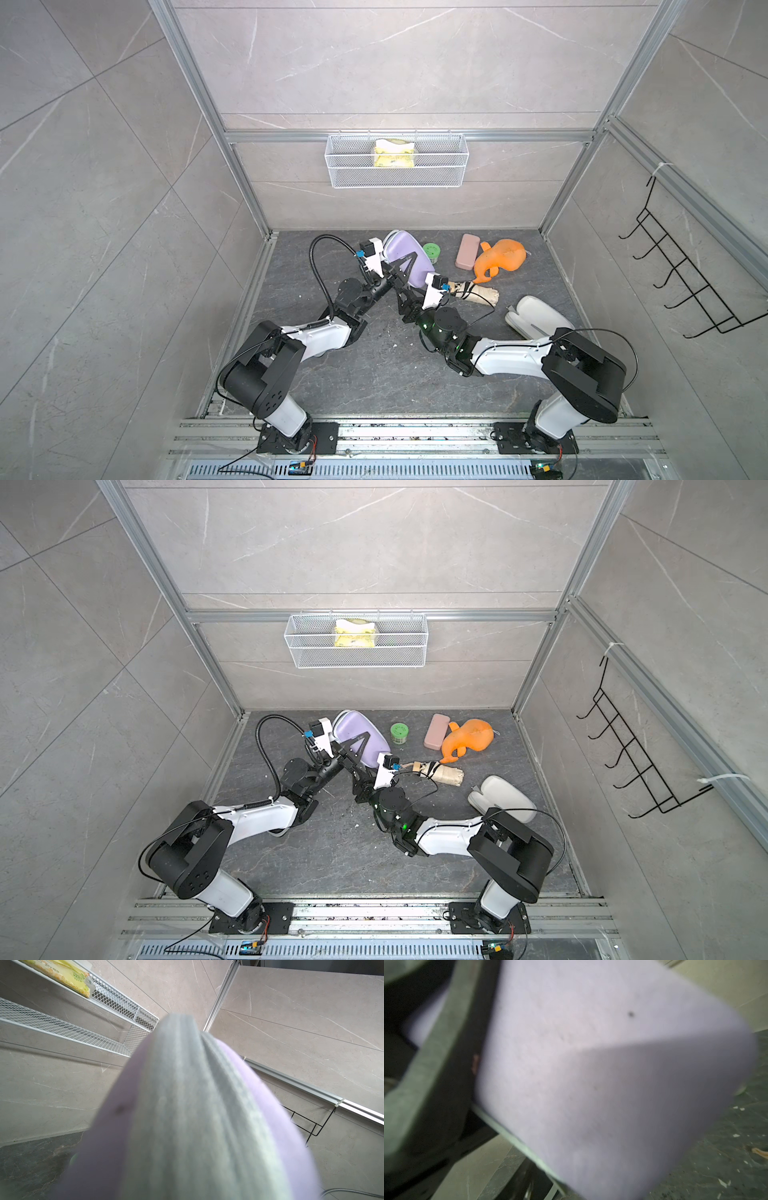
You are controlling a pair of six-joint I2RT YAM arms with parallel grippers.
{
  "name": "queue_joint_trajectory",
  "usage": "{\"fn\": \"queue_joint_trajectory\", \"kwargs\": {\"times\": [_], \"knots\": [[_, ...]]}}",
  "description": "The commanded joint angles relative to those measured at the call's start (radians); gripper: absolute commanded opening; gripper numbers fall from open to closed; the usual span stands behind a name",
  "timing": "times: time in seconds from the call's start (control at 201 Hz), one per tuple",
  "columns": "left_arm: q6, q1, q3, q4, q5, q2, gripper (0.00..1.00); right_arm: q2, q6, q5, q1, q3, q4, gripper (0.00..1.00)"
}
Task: Put umbrellas into zippered umbrella sleeves
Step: Zip the zipper on the umbrella sleeve.
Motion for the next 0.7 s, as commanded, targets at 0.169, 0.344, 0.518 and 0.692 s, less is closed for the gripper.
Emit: {"fn": "queue_joint_trajectory", "kwargs": {"times": [0.169, 0.344, 0.518, 0.692], "knots": [[0.044, -0.006, -0.015, 0.127, -0.053, -0.075, 0.10, 0.021, 0.029, -0.028, 0.009, 0.046, 0.036, 0.21], [0.057, -0.005, -0.013, 0.127, -0.071, -0.089, 0.09, 0.024, 0.015, -0.049, 0.012, 0.042, 0.021, 0.10], [0.035, -0.008, -0.030, 0.128, -0.084, -0.091, 0.09, 0.028, 0.021, -0.032, 0.012, 0.011, 0.026, 0.01], [0.044, -0.008, -0.050, 0.128, -0.119, -0.118, 0.08, 0.045, -0.013, -0.001, 0.010, -0.015, 0.030, 0.00]]}}
